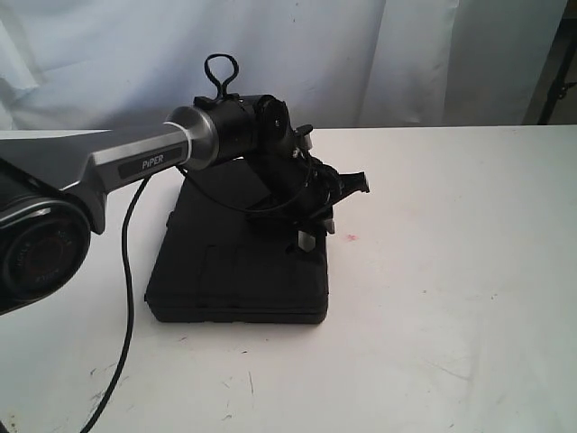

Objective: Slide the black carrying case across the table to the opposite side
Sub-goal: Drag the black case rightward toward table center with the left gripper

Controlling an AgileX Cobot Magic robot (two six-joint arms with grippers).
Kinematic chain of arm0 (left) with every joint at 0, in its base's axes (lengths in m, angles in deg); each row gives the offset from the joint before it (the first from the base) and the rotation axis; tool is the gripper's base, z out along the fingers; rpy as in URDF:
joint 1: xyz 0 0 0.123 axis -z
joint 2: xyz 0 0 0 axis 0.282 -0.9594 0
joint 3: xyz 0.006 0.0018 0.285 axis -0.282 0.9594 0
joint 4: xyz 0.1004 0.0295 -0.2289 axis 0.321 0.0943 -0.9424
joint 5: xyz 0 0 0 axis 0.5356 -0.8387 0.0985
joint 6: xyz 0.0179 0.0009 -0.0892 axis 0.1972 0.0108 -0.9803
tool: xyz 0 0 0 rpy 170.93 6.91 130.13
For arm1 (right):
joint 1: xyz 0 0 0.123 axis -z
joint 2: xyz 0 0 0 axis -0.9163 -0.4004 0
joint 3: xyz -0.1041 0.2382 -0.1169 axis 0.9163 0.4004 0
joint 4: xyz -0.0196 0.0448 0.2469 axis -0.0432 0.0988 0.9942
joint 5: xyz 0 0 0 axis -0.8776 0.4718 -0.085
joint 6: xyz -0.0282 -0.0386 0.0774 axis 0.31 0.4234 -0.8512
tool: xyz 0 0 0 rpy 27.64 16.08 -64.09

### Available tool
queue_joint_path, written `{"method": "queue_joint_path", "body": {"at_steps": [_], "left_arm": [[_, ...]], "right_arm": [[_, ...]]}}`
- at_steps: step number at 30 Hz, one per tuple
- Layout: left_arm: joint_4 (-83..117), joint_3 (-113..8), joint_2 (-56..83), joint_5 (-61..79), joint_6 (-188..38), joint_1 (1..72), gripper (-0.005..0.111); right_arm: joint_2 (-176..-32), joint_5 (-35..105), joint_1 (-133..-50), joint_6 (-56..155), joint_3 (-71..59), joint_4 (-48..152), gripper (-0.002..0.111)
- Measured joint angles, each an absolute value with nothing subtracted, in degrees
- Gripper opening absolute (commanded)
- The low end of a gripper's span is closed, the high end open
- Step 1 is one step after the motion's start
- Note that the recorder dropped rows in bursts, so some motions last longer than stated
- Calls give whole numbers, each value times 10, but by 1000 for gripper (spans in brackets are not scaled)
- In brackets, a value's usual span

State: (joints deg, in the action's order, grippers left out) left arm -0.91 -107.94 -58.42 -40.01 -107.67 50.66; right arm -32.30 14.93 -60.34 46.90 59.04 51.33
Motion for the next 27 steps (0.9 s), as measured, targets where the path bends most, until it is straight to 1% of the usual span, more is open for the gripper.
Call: {"method": "queue_joint_path", "body": {"at_steps": [4,7,10,13,17,19,20,27], "left_arm": [[-11,-1079,-584,-400,-1073,507,1],[-14,-1079,-584,-400,-1070,507,7],[-15,-1079,-584,-400,-1069,507,18],[-15,-1079,-584,-400,-1069,507,31],[-24,-1079,-584,-396,-1064,508,54],[-31,-1080,-584,-391,-1059,510,62],[-36,-1080,-584,-390,-1058,510,63],[-43,-1082,-573,-395,-1047,511,62]], "right_arm": [[-323,149,-603,469,590,513,0],[-323,149,-603,469,590,513,0],[-323,149,-603,469,590,513,0],[-323,149,-603,469,590,513,0],[-323,149,-603,469,590,513,0],[-323,149,-603,469,590,513,0],[-323,149,-603,469,590,513,0],[-323,149,-603,469,590,513,0]]}}
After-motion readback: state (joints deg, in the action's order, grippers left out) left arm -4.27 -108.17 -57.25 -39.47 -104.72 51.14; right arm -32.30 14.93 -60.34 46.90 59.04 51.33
